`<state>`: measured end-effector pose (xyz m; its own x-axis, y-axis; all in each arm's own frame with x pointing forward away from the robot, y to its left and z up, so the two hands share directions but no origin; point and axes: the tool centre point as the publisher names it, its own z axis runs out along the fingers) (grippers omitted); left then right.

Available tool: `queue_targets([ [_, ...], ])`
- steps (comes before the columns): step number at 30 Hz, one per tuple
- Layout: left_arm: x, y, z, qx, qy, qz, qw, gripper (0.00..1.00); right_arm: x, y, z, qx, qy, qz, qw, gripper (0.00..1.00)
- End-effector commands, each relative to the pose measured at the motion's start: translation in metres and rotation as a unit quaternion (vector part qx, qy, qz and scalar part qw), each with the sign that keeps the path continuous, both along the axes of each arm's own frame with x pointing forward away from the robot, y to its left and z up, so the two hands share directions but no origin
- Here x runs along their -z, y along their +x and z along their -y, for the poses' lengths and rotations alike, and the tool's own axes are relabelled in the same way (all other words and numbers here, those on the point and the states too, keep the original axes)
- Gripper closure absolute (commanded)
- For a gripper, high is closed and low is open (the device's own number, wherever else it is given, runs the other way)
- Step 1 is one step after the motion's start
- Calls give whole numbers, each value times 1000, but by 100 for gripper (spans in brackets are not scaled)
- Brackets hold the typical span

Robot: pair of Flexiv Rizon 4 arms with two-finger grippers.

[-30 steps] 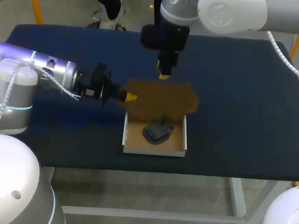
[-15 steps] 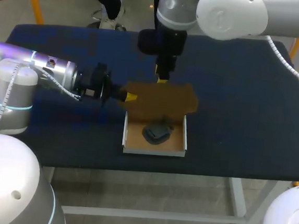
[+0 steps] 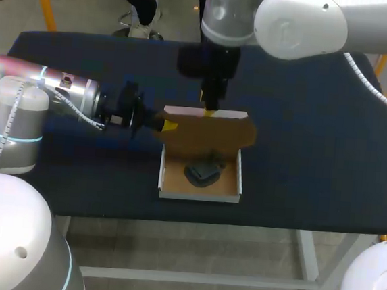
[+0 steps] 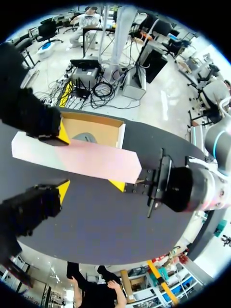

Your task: Assemble the packaging by folding the flat box into shape, placing the metal phone stand inside, and closing the box properly

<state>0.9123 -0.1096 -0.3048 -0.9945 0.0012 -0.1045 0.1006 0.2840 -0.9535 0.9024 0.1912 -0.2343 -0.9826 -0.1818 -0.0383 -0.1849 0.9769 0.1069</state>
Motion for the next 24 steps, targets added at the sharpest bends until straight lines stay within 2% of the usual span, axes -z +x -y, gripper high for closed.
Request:
queue_targets([
  [1,0,0,0,0,-1,0,1000,100,3,-1,0,0,0,-1,1000,42],
  [9,0,0,0,0,-1,0,1000,100,9,1,-2,0,-5,-8,1000,25],
  [13,0,0,0,0,-1,0,1000,100,12,3,-4,0,-8,-11,1000,9],
  [19,0,0,0,0,-1,0,1000,100,11,7,-5,-2,-9,-16,1000,9],
  [24,0,0,0,0,-1,0,1000,100,-2,1,-4,-6,-4,-5,1000,15],
])
